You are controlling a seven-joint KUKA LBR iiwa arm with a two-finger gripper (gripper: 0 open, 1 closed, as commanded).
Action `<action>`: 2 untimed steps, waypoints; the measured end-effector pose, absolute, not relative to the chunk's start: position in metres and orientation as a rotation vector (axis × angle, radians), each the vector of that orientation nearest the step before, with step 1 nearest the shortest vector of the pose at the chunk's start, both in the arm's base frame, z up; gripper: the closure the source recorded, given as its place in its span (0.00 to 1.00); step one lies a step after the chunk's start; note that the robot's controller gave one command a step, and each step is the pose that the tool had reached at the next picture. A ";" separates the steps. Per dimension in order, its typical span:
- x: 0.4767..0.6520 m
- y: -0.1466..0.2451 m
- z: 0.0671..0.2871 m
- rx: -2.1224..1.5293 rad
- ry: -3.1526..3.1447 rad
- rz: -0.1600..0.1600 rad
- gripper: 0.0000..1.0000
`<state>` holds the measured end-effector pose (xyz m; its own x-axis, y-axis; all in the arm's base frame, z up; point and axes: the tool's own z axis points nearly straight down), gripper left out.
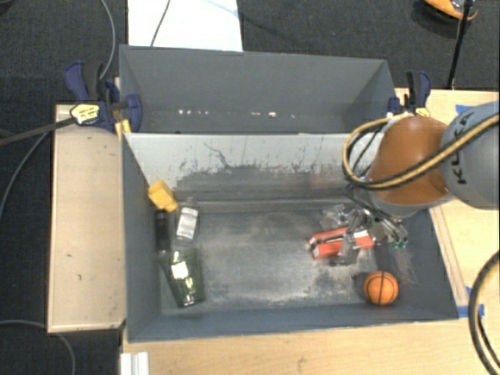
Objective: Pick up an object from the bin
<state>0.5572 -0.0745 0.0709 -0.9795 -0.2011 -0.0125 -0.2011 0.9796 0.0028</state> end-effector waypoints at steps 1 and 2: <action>0.557 -0.074 0.071 -0.315 3.114 0.006 1.00; 0.549 -0.068 0.195 -0.251 3.118 0.007 1.00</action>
Offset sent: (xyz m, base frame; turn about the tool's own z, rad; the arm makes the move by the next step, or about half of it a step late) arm -0.0088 0.0064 0.1242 0.0418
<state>0.5488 -0.0683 0.1952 -0.9871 -0.1597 -0.0141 -0.1597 0.9872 0.0035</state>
